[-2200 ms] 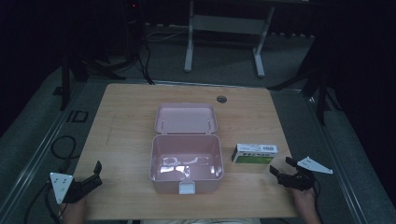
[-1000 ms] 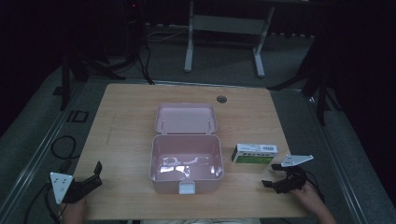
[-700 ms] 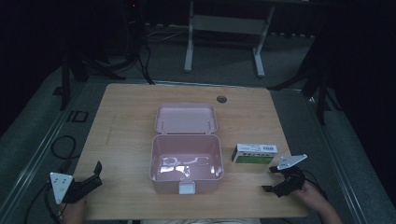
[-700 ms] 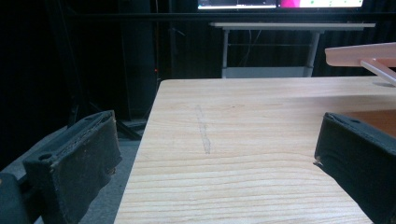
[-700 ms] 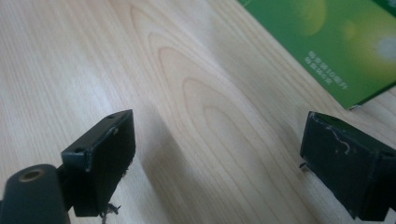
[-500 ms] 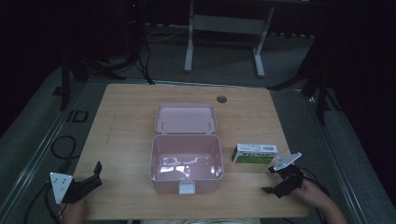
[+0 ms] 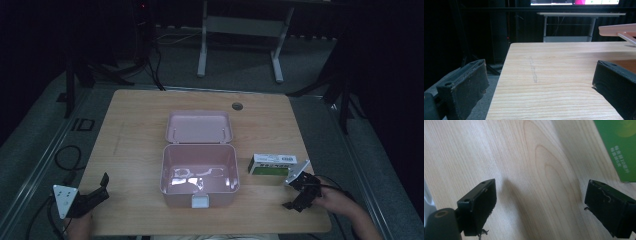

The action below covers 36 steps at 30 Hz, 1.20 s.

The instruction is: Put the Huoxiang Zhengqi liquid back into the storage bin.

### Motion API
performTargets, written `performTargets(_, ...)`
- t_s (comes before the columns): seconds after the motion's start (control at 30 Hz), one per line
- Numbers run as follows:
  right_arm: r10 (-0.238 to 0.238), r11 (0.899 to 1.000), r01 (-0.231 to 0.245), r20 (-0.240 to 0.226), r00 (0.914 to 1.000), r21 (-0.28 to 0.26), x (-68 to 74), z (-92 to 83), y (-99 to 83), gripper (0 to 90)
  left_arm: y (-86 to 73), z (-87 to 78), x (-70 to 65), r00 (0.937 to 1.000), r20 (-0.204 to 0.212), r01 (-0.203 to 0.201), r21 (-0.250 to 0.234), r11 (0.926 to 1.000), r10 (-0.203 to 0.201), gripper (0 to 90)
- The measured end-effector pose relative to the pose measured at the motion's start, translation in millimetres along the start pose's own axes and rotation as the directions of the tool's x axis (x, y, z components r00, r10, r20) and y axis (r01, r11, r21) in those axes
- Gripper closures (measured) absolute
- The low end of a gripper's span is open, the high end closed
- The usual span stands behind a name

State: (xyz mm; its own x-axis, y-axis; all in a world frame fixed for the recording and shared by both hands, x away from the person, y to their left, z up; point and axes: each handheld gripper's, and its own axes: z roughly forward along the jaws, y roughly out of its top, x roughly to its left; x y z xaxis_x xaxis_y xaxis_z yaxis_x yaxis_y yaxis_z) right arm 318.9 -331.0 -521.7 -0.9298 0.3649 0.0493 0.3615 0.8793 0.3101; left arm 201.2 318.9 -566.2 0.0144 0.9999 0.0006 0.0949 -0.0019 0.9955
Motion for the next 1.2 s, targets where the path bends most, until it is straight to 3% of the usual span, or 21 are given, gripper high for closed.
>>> performTargets(0.1, -0.012, 0.999, 0.013, -0.016, 0.9998, 0.047, 0.1, 1.4, 4.8, 10.2, 0.0, 0.0, 0.1, 1.0, 0.001, 0.001, 0.0, 1.0, -0.001, 0.2)
performTargets(0.4, -0.056, 0.992, 0.064, -0.074, 0.9957, 0.109, 1.4, -0.4, 14.6, 10.2, 0.0, 0.0, 0.1, 1.0, 0.001, 0.001, -0.001, 1.0, -0.001, 0.2)
performTargets(0.63, -0.129, 0.974, 0.132, -0.032, 0.9912, 0.185, 4.8, -4.7, 23.9, 10.2, -0.1, -0.1, 0.1, 1.0, 0.001, 0.001, -0.001, 1.0, -0.001, 0.2)
performTargets(0.8, -0.131, 0.968, 0.136, -0.041, 0.9906, 0.21, 5.2, -6.7, 32.3, 10.2, -0.1, -0.1, 0.2, 1.0, 0.002, 0.001, -0.002, 1.0, -0.001, 0.2)
performTargets(0.97, -0.173, 0.957, 0.179, -0.049, 0.9838, 0.227, 10.8, -6.9, 41.2, 10.2, 0.0, -0.1, 0.3, 1.0, 0.003, 0.001, -0.001, 1.0, -0.001, 0.2)
performTargets(1.1, -0.178, 0.953, 0.187, -0.059, 0.9824, 0.24, 11.9, -6.9, 44.3, 10.3, 0.0, -0.1, 0.5, 1.0, 0.004, 0.002, -0.001, 1.0, -0.002, 0.2)
performTargets(1.13, -0.18, 0.951, 0.191, -0.066, 0.9815, 0.245, 12.1, -6.6, 45.3, 10.2, 0.0, -0.1, 0.5, 1.0, 0.004, 0.002, 0.0, 1.0, -0.002, 0.2)
performTargets(1.17, -0.203, 0.942, 0.214, -0.069, 0.9768, 0.259, 13.3, -6.6, 47.5, 10.2, 0.0, -0.1, 0.5, 1.0, 0.004, 0.002, 0.0, 1.0, -0.002, 0.2)
performTargets(1.2, -0.203, 0.942, 0.214, -0.069, 0.9768, 0.259, 13.3, -6.6, 47.5, 10.2, 0.0, -0.1, 0.5, 1.0, 0.004, 0.004, -0.001, 1.0, -0.004, 0.2)
